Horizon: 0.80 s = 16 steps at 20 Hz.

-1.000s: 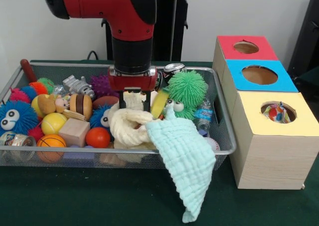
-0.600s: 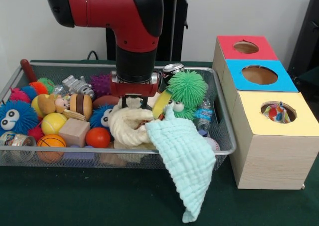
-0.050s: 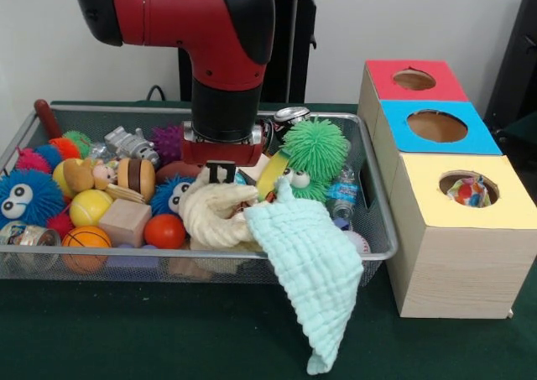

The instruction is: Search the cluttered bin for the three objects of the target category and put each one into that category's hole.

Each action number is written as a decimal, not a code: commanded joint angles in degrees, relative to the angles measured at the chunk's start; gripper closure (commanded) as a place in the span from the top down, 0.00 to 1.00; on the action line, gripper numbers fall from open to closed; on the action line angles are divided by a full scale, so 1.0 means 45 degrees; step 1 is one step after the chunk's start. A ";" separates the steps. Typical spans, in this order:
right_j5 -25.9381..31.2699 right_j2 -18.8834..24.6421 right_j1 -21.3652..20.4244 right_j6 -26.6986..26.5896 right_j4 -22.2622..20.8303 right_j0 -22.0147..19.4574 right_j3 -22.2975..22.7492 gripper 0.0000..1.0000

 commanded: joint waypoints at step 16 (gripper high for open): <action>0.1658 0.5345 -0.4475 -0.0902 0.3630 -0.4052 0.5707 0.00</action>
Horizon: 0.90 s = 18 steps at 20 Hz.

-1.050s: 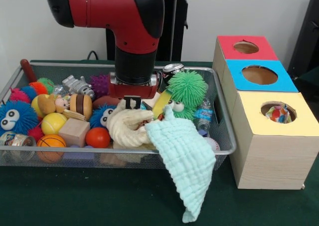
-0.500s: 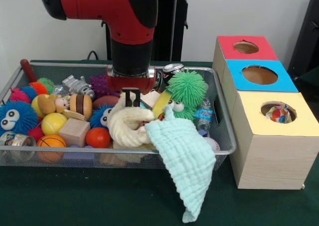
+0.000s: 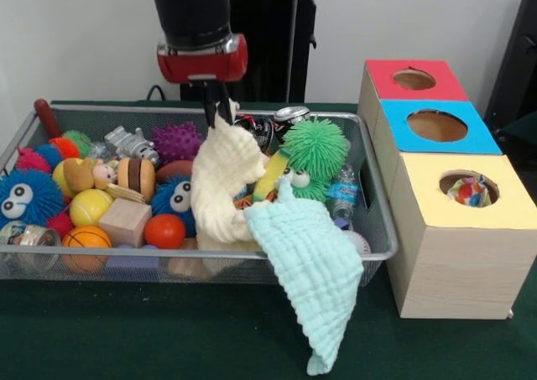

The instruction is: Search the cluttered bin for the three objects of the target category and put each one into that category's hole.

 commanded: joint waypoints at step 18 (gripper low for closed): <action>0.3323 0.5808 -0.3227 -0.1442 0.3993 -0.1842 0.3348 0.00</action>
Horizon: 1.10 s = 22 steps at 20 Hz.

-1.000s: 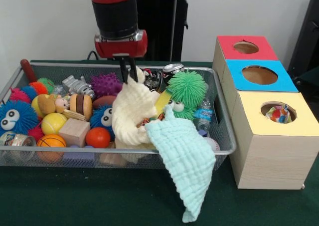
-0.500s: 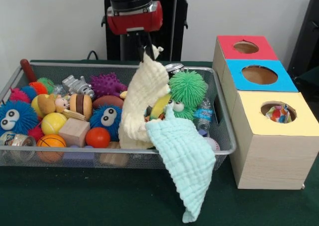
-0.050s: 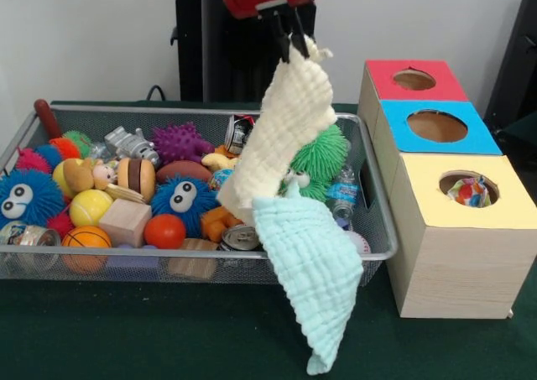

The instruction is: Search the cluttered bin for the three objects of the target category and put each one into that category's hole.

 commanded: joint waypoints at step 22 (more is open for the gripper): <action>0.2071 0.0230 -0.1433 0.0529 -0.1831 0.0650 0.0022 0.00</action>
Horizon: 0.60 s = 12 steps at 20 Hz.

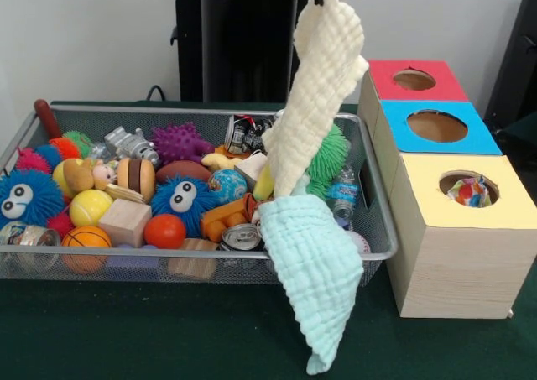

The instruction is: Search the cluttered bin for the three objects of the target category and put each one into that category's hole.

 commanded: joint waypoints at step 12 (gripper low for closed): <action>-0.0785 -0.5186 0.2114 0.2626 -0.5413 0.3395 -0.2722 0.00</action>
